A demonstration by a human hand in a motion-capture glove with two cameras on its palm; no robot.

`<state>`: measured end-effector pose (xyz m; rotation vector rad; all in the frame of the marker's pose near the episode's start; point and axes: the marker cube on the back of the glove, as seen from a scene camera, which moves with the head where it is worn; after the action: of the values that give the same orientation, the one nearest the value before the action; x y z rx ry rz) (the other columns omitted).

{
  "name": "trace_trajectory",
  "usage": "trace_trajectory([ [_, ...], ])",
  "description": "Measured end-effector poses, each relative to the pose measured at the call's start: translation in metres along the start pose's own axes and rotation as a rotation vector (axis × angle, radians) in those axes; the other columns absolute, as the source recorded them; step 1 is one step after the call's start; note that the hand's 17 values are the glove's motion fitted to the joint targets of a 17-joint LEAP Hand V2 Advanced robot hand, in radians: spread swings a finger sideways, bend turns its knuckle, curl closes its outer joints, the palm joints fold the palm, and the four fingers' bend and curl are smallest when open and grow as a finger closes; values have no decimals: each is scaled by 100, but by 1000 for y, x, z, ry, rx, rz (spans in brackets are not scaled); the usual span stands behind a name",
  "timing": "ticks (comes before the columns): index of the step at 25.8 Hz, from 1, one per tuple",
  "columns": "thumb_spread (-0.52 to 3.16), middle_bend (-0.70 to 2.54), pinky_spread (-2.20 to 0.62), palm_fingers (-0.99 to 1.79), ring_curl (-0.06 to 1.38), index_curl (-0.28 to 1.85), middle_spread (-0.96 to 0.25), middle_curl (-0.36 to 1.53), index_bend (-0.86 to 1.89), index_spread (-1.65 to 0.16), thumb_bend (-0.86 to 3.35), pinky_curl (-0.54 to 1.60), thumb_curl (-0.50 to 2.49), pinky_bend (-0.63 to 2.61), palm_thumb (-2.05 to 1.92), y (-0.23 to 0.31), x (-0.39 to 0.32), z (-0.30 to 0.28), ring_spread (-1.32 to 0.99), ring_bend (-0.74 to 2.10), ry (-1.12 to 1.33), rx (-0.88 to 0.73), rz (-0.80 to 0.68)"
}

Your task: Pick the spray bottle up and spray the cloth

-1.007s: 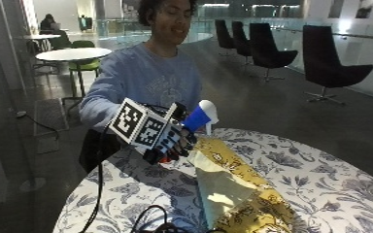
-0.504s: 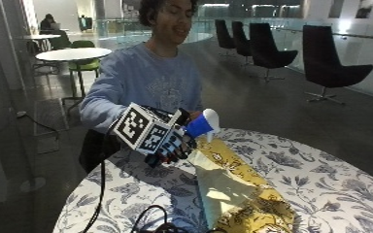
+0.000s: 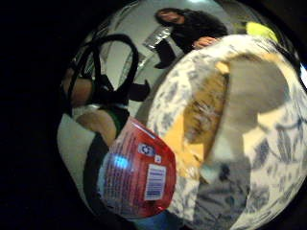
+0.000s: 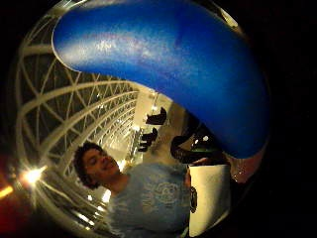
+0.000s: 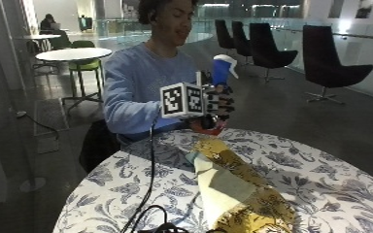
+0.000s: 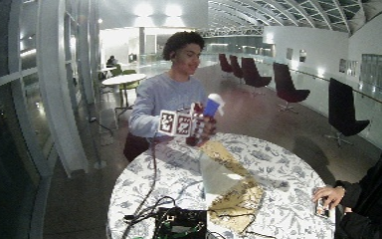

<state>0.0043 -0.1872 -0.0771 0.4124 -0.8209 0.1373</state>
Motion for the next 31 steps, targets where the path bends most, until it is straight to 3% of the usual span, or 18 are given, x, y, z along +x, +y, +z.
trace_trajectory([
  [5,97,36,16,106,39,19,-6,47,11,-22,-3,37,55,30,85,-30,2,93,-2,53,-114,-39,-139],
  [12,102,34,8,105,39,20,-8,47,10,-24,-3,38,52,31,82,-58,26,180,-4,49,-100,-93,-167],
  [21,107,38,-5,116,42,20,-7,48,9,-22,-2,41,50,39,84,-64,33,196,-7,57,-81,-90,-136],
  [27,109,39,-4,104,42,21,-6,49,10,-24,-2,41,49,36,82,-48,37,190,-8,55,-87,-154,-109],
  [31,110,33,2,81,43,22,-6,48,9,-26,-3,43,46,37,79,-21,23,154,-6,49,-30,-139,-153],
])
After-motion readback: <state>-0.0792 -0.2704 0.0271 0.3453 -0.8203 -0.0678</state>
